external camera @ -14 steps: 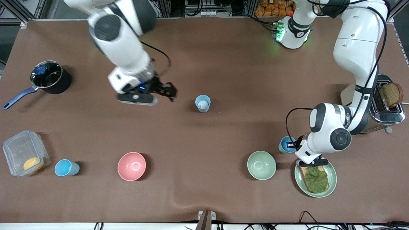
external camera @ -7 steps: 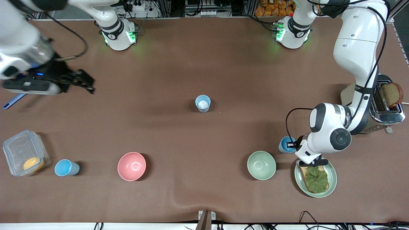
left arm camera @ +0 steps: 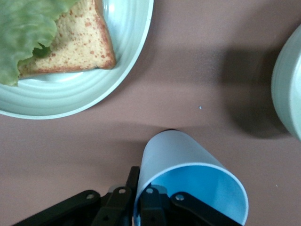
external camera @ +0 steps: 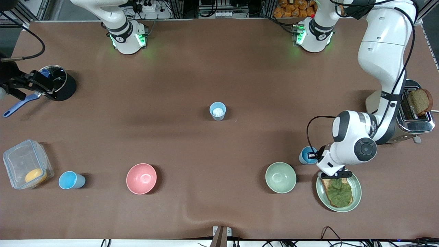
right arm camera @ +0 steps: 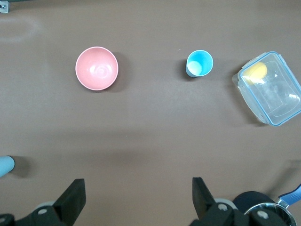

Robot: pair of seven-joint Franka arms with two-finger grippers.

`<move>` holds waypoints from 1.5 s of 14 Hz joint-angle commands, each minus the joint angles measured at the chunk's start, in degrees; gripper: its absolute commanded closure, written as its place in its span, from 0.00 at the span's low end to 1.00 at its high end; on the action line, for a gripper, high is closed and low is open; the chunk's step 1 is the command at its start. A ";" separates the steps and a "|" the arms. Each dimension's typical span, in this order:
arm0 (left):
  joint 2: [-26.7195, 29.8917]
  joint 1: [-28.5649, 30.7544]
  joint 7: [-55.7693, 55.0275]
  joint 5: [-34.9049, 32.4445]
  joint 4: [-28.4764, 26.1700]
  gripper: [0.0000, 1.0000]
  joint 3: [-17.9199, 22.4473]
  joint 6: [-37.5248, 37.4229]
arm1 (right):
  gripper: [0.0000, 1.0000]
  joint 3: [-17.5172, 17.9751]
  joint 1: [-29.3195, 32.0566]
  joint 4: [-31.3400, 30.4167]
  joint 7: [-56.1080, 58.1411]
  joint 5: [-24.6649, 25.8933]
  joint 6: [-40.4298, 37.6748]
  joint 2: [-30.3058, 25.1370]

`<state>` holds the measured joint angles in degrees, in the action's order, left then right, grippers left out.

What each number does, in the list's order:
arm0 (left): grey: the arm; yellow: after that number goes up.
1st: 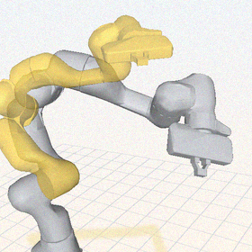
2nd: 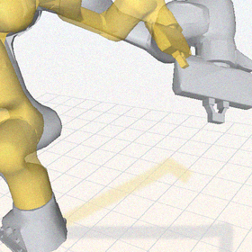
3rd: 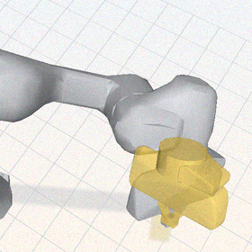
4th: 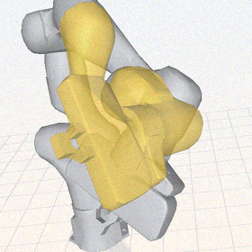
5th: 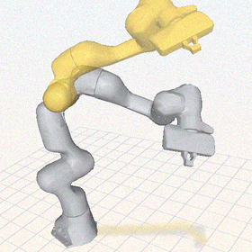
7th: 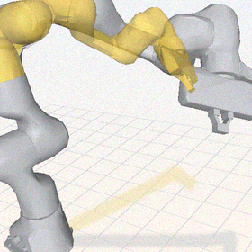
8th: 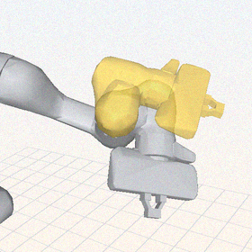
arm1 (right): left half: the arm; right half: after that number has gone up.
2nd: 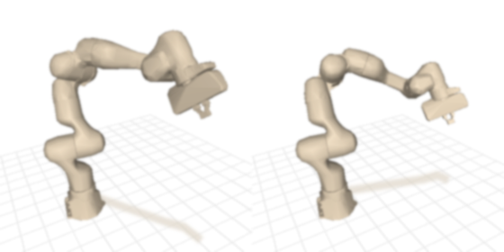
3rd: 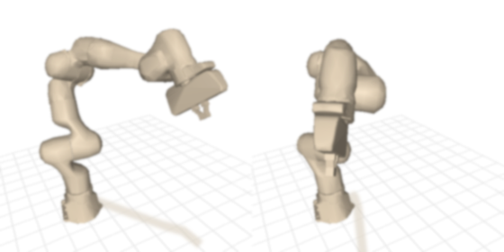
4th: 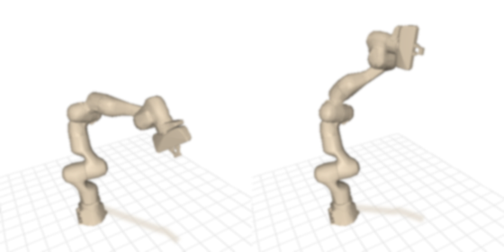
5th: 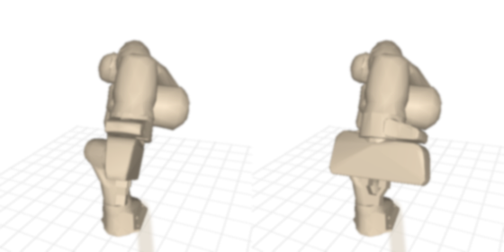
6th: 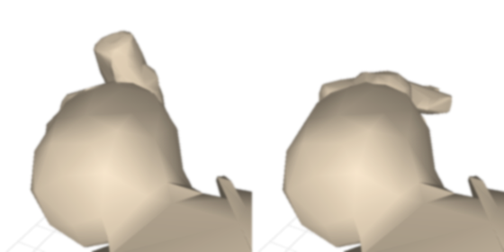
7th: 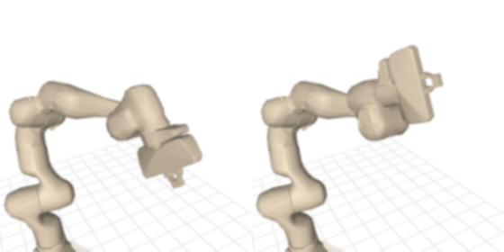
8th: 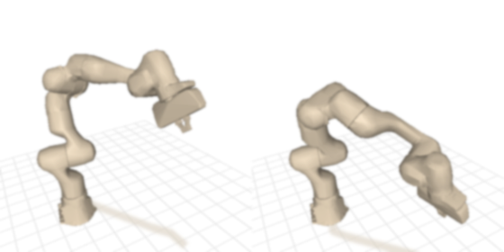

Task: Stack blue cups with both arms

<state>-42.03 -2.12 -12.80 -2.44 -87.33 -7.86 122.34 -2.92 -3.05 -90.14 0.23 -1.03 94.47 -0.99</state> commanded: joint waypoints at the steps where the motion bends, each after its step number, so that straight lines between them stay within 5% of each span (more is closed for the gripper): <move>1: -0.16 -0.16 -1.44 -1.34 0.32 1.00 -0.05 0.18 | 0.00 -0.78 -0.99 1.02 0.56 -0.72 -1.04 0.47; 17: -0.51 -0.07 -1.44 -1.34 0.32 1.00 -0.05 1.50 | 0.00 -0.78 -0.99 1.02 0.56 -0.90 -1.13 0.90; 21: 5.54 1.07 -1.79 -0.46 0.50 1.00 -0.32 0.45 | 0.00 -0.78 -0.99 1.02 0.56 -0.90 -1.04 1.08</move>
<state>-41.26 -1.63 -13.08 -2.44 -85.83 -7.86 124.13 -2.94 -3.43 -90.14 0.23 -1.04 94.02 -0.57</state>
